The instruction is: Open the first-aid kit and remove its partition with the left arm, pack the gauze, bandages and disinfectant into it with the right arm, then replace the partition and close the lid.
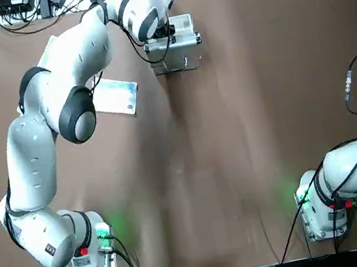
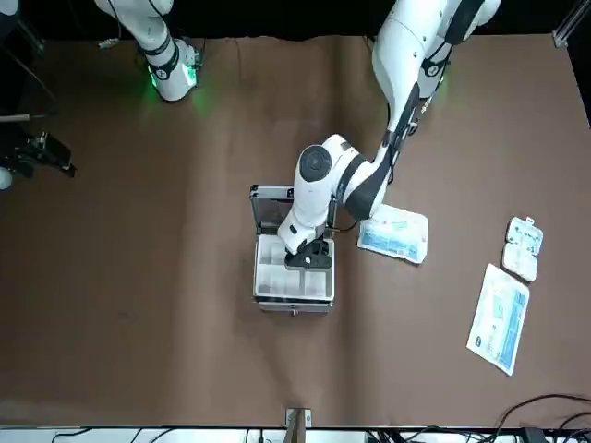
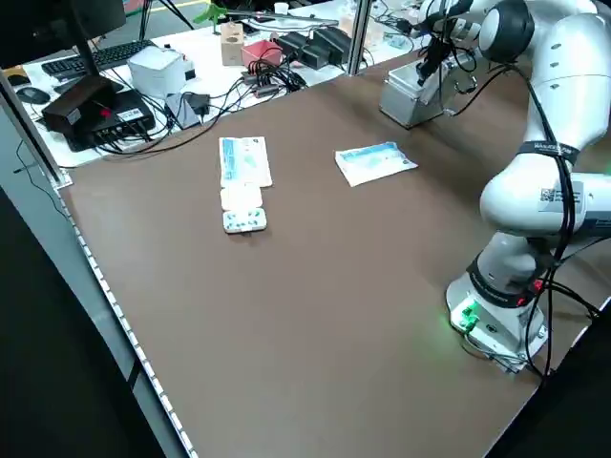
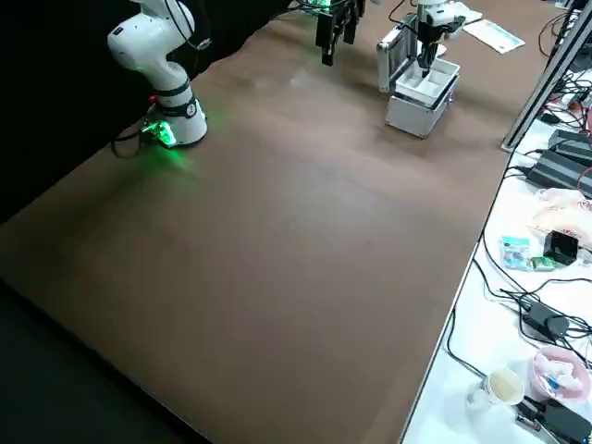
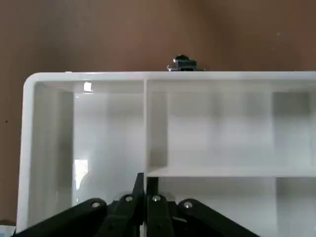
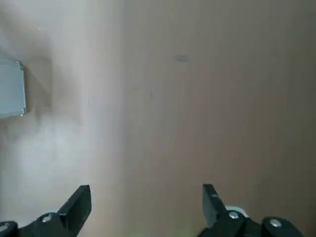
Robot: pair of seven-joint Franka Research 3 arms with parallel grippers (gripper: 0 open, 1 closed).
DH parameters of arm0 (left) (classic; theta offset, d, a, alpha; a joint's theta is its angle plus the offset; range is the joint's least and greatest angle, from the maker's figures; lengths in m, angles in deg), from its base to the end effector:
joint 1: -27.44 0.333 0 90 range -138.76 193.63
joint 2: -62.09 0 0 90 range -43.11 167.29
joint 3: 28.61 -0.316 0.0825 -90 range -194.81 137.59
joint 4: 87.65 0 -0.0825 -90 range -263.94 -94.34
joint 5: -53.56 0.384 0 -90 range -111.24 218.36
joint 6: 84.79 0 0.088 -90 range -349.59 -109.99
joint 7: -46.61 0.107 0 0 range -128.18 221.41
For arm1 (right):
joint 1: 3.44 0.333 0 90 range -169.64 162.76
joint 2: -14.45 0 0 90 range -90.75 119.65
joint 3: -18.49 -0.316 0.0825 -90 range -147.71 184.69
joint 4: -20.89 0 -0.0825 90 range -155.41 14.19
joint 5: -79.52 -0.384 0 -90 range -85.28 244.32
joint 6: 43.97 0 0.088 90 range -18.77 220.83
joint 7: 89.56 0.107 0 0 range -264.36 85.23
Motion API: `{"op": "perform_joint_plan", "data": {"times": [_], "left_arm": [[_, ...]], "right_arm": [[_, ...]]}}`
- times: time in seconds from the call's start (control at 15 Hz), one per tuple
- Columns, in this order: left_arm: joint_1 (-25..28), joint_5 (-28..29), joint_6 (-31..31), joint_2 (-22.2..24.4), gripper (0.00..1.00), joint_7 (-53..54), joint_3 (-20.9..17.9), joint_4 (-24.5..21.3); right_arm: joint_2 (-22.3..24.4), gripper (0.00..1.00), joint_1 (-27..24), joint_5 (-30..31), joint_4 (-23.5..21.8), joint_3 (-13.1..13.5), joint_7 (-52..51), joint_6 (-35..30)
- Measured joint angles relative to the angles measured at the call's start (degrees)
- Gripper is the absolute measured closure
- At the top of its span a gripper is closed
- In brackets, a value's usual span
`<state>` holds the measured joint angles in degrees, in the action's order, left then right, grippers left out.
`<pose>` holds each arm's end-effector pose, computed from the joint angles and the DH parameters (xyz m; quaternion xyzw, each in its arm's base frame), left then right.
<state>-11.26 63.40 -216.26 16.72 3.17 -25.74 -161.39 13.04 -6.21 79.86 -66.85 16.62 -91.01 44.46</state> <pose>0.5833 -0.4988 0.2965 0.9924 -0.0240 0.1156 0.0338 0.5595 -0.0097 0.6270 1.0000 0.0047 -0.0063 0.0024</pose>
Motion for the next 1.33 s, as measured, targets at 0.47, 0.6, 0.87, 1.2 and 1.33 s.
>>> {"op": "perform_joint_plan", "data": {"times": [0.47,0.6,0.87,1.2,1.33], "left_arm": [[-0.4,0.0,-1.1,-0.9,0.97,0.0,-0.1,0.1],[-0.4,0.0,-1.2,-1.1,0.97,0.0,-0.2,0.2],[-0.4,0.0,-1.3,-1.4,0.97,0.0,-0.2,0.2],[-0.4,0.0,-1.8,-1.9,0.97,0.0,-0.3,0.2],[-0.4,0.0,-2.0,-2.1,0.97,0.0,-0.3,0.2]], "right_arm": [[0.0,0.01,0.2,0.0,0.0,0.0,0.0,0.2],[0.0,0.01,0.2,0.0,0.0,0.0,0.0,0.2],[0.0,0.01,0.2,0.0,0.0,0.0,0.0,0.2],[0.0,0.01,0.2,0.0,0.0,0.0,0.0,0.3],[0.0,0.01,0.2,0.0,0.0,0.0,0.0,0.3]]}}
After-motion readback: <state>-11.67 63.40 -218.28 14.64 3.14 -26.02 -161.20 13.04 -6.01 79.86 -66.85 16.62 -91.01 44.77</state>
